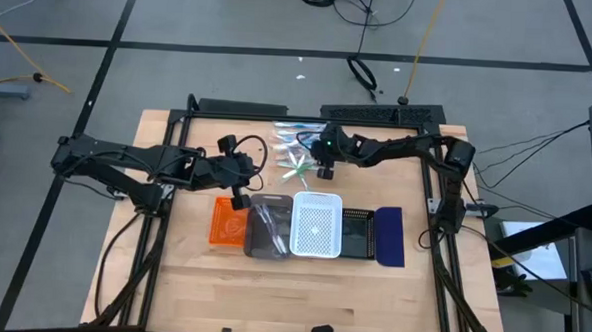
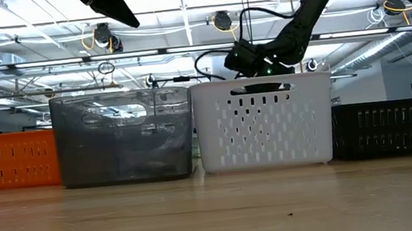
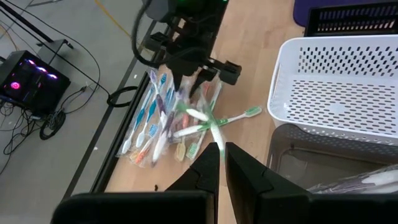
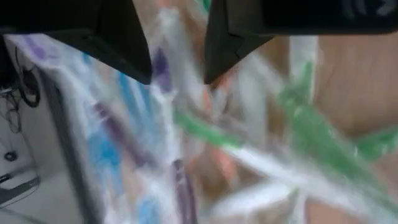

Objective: Pick & Place Toothbrushes
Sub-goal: Put the purple toothbrush into the left black bin

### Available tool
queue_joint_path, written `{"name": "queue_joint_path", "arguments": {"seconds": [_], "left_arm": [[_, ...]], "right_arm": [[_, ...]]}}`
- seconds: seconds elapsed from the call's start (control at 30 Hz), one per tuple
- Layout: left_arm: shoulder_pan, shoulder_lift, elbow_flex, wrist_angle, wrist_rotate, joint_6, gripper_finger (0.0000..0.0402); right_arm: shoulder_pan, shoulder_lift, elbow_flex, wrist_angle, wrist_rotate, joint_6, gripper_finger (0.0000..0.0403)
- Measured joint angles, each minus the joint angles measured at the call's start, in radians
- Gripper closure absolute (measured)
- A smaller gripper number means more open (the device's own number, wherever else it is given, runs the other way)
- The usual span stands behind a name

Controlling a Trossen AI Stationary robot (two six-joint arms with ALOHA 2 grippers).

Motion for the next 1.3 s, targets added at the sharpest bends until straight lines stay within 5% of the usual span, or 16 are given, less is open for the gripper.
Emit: {"name": "queue_joint_path", "arguments": {"seconds": [0.23,0.83,1.3], "left_arm": [[0.000,0.000,0.000,0.001,0.000,0.000,0.0376],[0.000,0.000,0.000,0.000,0.000,-0.004,0.0376],[0.000,0.000,0.000,-0.001,0.000,-0.004,0.0376]], "right_arm": [[0.001,-0.039,0.001,-0.010,0.001,0.018,0.0388],[0.093,-0.201,0.000,-0.065,0.006,0.103,0.0393],[0.316,-0.426,-0.006,-0.052,0.274,0.112,0.0393]]}}
